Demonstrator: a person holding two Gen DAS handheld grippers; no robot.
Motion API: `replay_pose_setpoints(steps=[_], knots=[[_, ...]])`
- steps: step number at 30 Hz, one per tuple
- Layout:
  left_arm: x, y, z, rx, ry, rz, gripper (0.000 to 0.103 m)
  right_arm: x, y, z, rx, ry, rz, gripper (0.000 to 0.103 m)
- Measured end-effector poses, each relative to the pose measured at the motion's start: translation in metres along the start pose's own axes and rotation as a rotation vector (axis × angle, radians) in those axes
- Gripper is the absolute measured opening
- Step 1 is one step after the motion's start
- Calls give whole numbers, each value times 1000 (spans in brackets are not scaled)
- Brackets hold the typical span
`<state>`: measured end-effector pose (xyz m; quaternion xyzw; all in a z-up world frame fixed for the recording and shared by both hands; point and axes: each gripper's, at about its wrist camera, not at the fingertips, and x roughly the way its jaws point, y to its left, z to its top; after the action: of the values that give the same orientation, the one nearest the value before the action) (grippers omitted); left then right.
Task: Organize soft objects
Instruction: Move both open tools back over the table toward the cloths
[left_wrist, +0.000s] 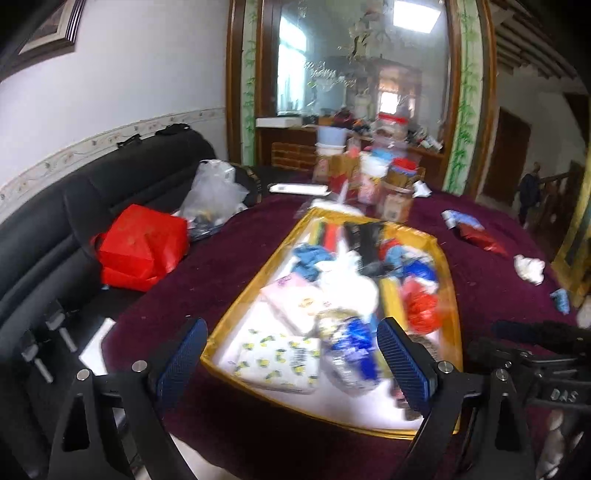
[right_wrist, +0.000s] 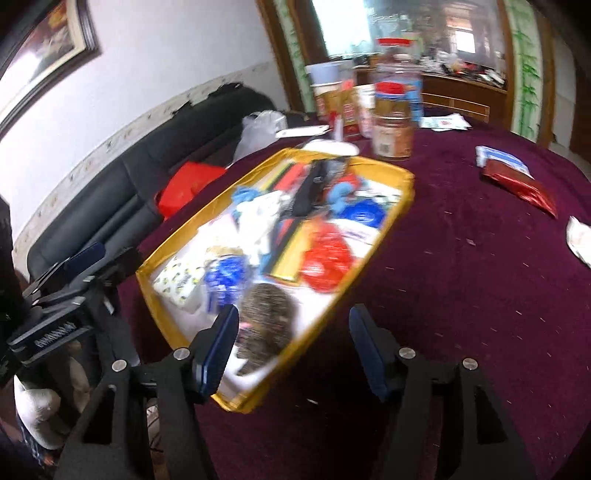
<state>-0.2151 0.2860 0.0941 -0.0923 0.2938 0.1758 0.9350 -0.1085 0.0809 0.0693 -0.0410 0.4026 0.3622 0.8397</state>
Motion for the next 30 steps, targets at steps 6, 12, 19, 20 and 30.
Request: replay_pose_setpoints(steps=[6, 12, 19, 20, 30], knots=[[-22, -18, 5, -8, -60, -166, 98, -28, -61, -21, 107, -37, -75, 62], [-28, -61, 3, 78, -54, -304, 98, -66, -166, -46, 310, -66, -219, 62], [-24, -110, -4, 169, 7, -407, 98, -120, -302, -64, 631, -177, -439, 62], [-23, -115, -5, 175, 18, -411, 98, -124, -315, -64, 661, -186, -451, 62], [-16, -173, -19, 271, 142, -448, 98, -123, -400, -52, 925, -325, -400, 62]])
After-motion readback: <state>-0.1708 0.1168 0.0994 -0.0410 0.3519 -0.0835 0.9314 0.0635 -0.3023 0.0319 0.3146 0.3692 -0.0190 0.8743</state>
